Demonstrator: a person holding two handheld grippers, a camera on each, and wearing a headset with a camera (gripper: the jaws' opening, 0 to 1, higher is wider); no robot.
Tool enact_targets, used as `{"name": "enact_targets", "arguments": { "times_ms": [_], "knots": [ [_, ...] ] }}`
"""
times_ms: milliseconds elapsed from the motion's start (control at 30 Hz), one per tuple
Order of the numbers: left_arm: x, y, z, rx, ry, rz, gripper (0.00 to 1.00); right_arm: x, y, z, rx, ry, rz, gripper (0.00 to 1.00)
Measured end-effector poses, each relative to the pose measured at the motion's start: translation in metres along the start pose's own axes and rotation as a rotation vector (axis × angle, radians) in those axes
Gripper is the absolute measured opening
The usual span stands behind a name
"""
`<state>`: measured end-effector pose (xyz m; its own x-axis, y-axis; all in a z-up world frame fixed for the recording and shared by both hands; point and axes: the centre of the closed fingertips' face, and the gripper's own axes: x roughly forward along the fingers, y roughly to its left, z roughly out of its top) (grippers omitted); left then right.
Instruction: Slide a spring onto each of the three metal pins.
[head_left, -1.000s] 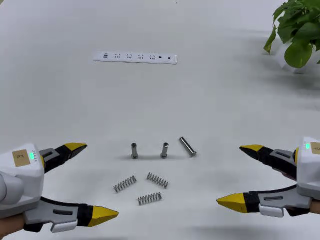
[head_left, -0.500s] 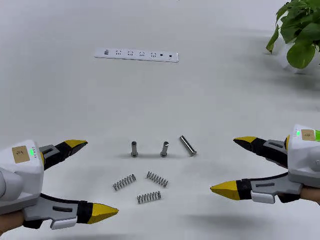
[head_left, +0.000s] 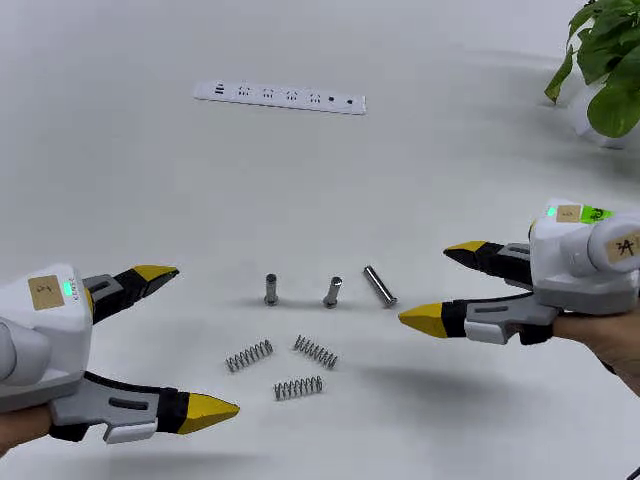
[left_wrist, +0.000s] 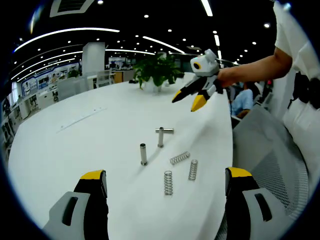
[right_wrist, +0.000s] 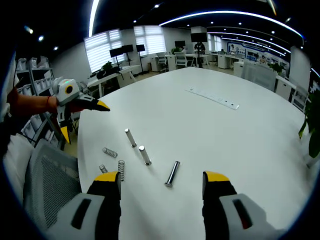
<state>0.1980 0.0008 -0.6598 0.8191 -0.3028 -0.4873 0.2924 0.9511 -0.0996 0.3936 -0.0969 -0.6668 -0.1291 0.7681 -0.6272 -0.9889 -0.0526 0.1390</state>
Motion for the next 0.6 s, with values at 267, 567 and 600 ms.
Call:
{"name": "enact_targets", "arguments": {
  "times_ms": [267,567,600],
  "knots": [
    [0.001,0.003,0.0,-0.014,-0.01,0.005,1.0,0.021,-0.017,0.007,0.058,0.031,-0.054,0.57],
    [0.003,0.008,0.0,-0.027,-0.021,0.01,1.0,0.048,-0.026,0.001,0.109,0.13,-0.081,0.4],
    [0.003,0.008,0.0,-0.029,-0.022,0.011,1.0,0.052,-0.025,0.002,0.106,0.136,-0.077,0.38]
  ]
}}
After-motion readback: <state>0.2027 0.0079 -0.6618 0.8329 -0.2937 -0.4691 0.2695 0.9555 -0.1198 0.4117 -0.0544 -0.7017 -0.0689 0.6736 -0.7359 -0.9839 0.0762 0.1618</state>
